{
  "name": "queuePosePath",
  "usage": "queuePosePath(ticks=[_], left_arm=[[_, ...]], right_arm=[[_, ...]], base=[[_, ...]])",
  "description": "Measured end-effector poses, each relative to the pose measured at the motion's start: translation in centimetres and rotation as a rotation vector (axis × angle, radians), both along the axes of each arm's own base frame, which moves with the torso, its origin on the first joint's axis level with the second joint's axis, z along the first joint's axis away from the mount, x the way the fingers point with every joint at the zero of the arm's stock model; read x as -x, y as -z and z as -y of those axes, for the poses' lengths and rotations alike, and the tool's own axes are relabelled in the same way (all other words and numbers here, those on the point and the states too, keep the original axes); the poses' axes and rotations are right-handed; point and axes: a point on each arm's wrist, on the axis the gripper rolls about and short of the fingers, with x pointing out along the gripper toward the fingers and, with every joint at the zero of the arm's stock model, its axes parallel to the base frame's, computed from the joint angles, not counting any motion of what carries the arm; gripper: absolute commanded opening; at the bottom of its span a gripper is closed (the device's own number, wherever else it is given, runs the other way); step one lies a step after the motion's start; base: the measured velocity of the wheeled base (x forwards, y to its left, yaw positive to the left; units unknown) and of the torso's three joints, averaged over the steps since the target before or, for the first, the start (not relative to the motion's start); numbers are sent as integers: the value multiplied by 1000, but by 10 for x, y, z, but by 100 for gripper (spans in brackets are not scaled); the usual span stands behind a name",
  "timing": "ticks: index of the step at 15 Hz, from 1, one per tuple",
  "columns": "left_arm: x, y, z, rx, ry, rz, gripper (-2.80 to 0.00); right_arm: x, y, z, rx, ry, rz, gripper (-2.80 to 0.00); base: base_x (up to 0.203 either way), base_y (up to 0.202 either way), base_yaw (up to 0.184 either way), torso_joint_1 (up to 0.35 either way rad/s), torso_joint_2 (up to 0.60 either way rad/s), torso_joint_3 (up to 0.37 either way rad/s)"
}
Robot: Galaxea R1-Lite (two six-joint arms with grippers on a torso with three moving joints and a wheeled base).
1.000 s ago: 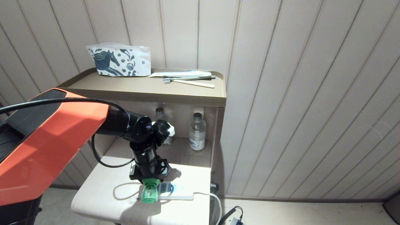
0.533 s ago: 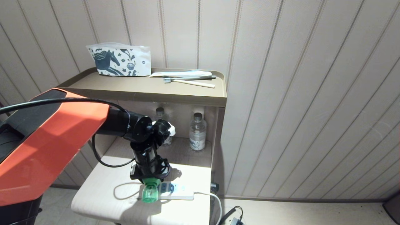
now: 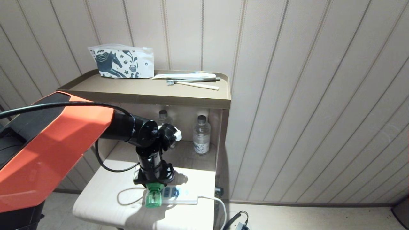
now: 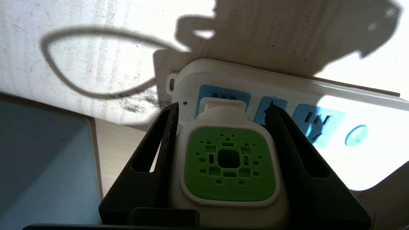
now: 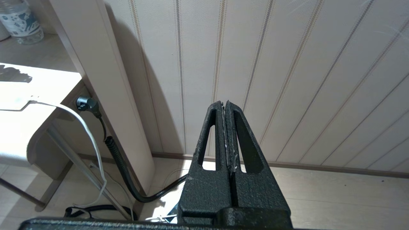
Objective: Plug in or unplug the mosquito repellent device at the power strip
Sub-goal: Insert the plug into the socket
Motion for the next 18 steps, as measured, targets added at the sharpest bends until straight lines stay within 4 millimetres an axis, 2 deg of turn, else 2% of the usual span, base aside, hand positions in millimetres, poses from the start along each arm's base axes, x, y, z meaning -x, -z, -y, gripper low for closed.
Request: queuePosePath(ticks=[18], left_arm=[[0,-3,-1,37,-1,-7,-280]], right_arm=[[0,0,0,0,0,0,-280]], base=[[0,0,0,0,0,0]])
